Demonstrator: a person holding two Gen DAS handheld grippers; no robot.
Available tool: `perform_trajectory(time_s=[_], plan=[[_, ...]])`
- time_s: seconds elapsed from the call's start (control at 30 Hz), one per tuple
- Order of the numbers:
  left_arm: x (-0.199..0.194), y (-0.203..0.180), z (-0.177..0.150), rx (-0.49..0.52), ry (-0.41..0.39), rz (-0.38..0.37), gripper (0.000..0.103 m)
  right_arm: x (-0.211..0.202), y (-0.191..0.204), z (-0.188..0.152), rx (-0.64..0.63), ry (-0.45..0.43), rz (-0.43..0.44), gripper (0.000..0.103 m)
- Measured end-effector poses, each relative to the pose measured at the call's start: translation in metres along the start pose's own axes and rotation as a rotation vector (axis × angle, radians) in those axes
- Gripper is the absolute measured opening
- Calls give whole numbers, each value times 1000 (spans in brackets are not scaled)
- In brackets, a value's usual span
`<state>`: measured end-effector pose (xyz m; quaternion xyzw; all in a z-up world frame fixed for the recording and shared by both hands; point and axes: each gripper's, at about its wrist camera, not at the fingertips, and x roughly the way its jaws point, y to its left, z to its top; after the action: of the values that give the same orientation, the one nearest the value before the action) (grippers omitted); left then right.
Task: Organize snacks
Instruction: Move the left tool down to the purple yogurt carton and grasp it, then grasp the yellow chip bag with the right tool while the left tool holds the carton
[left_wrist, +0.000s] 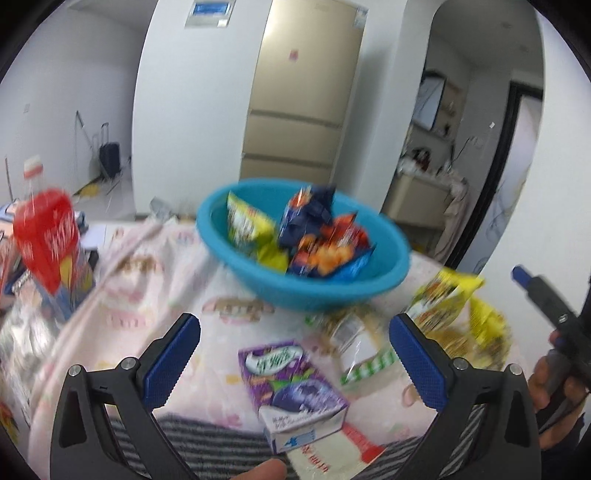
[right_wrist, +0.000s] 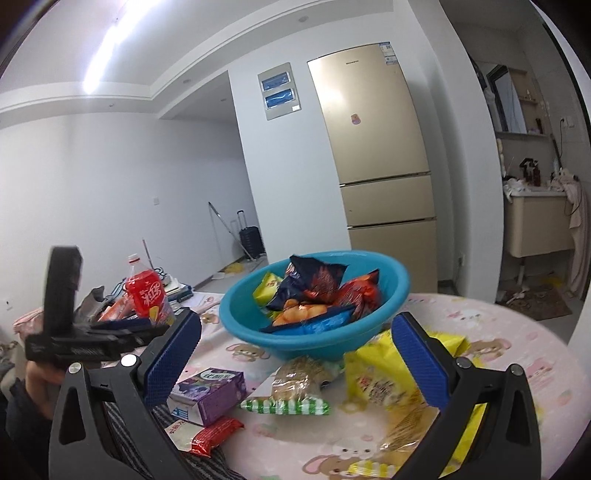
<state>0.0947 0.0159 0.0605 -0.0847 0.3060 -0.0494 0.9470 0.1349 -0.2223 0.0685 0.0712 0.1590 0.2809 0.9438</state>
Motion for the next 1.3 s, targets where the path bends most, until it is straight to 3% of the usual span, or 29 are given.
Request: perform_trajectory(time_s=[0.17,0.47,0.57,0.6,0.77,1.3], plan=[[29,-6,-32,31,77,54,103,13,-3,-13,41,44,37,103],[61,-15,-58,99,182,139,103,27,-2,-34,22,100,-9,103],[62,-12,-60,83,184,133,92,29,0,-37,-8,109,-26,103],[62,-9,-60,67,183,128,78,30,-1,-38,-6,113,-26,103],[60,4,-58,-1,181,108,75,35,1,-42,-4,136,-23,103],[37,3,-51,-12,69,25,67,21,-19,-31,37,72,-102,103]])
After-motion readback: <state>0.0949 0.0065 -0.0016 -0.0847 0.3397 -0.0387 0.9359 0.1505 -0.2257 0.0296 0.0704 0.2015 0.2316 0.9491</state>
